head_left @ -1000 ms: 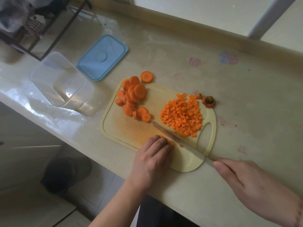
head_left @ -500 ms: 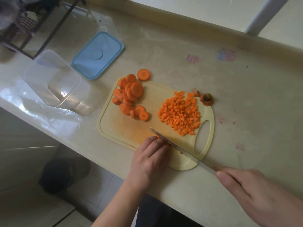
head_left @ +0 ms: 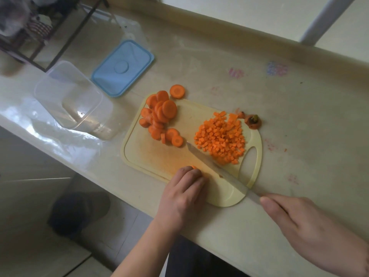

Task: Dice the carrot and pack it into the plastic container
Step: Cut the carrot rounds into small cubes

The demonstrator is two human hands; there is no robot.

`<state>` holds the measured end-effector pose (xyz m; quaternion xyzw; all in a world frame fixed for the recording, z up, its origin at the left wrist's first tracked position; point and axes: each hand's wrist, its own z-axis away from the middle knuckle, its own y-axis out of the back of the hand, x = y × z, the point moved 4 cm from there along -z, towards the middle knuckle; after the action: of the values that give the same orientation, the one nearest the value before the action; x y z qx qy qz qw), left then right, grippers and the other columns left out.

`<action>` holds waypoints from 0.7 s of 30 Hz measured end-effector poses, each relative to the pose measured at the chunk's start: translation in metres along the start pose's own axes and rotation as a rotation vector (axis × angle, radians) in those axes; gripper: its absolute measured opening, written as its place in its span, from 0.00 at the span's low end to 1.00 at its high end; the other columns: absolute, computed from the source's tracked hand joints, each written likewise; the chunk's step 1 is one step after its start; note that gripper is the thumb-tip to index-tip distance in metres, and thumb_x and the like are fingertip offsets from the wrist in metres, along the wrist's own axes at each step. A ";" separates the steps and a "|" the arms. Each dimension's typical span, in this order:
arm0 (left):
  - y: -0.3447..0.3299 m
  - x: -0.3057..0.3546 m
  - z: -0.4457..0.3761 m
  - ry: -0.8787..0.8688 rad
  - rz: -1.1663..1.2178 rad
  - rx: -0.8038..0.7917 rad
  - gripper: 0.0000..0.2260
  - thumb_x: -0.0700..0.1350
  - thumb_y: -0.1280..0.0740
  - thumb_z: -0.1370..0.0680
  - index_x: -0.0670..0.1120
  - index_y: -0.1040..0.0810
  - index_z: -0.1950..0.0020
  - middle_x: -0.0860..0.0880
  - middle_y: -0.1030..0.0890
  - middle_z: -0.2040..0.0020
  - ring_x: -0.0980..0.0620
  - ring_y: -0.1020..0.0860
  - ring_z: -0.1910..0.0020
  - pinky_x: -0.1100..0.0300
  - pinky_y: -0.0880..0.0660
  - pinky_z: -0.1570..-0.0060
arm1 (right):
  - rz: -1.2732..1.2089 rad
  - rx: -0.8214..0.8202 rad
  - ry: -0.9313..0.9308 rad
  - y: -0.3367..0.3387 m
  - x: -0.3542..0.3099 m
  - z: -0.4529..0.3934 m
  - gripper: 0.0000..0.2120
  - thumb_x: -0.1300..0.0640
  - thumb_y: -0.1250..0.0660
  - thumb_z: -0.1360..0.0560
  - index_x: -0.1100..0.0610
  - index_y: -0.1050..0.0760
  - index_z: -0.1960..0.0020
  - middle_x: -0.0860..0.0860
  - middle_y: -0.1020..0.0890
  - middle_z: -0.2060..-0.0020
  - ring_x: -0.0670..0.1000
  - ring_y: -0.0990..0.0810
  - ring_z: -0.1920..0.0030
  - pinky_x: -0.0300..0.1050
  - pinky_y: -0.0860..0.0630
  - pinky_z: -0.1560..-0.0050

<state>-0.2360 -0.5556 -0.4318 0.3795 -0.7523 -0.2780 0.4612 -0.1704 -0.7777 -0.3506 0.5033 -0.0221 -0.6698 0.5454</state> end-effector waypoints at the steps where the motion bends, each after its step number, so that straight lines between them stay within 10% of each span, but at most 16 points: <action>1: 0.000 0.000 0.002 -0.002 0.009 -0.002 0.05 0.36 0.27 0.23 0.34 0.16 0.49 0.40 0.18 0.49 0.40 0.21 0.47 0.53 0.23 0.44 | -0.002 -0.014 0.001 -0.001 -0.001 0.002 0.32 0.27 0.56 0.28 0.53 0.29 0.59 0.51 0.26 0.72 0.47 0.29 0.72 0.42 0.31 0.67; 8: 0.001 -0.003 0.003 0.002 0.033 -0.012 0.06 0.38 0.30 0.20 0.35 0.16 0.49 0.41 0.17 0.47 0.41 0.20 0.46 0.52 0.23 0.45 | -0.003 -0.084 -0.046 -0.010 0.007 0.012 0.38 0.22 0.60 0.31 0.49 0.25 0.51 0.52 0.18 0.59 0.48 0.19 0.59 0.50 0.22 0.54; 21: 0.003 -0.001 0.001 0.005 0.018 0.004 0.05 0.38 0.30 0.20 0.36 0.16 0.51 0.41 0.17 0.51 0.42 0.20 0.49 0.54 0.23 0.46 | 0.020 -0.002 0.018 -0.007 0.001 -0.004 0.30 0.28 0.56 0.26 0.53 0.33 0.61 0.48 0.28 0.73 0.45 0.29 0.72 0.39 0.32 0.68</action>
<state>-0.2373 -0.5530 -0.4302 0.3742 -0.7551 -0.2712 0.4649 -0.1727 -0.7738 -0.3571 0.5085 -0.0218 -0.6599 0.5527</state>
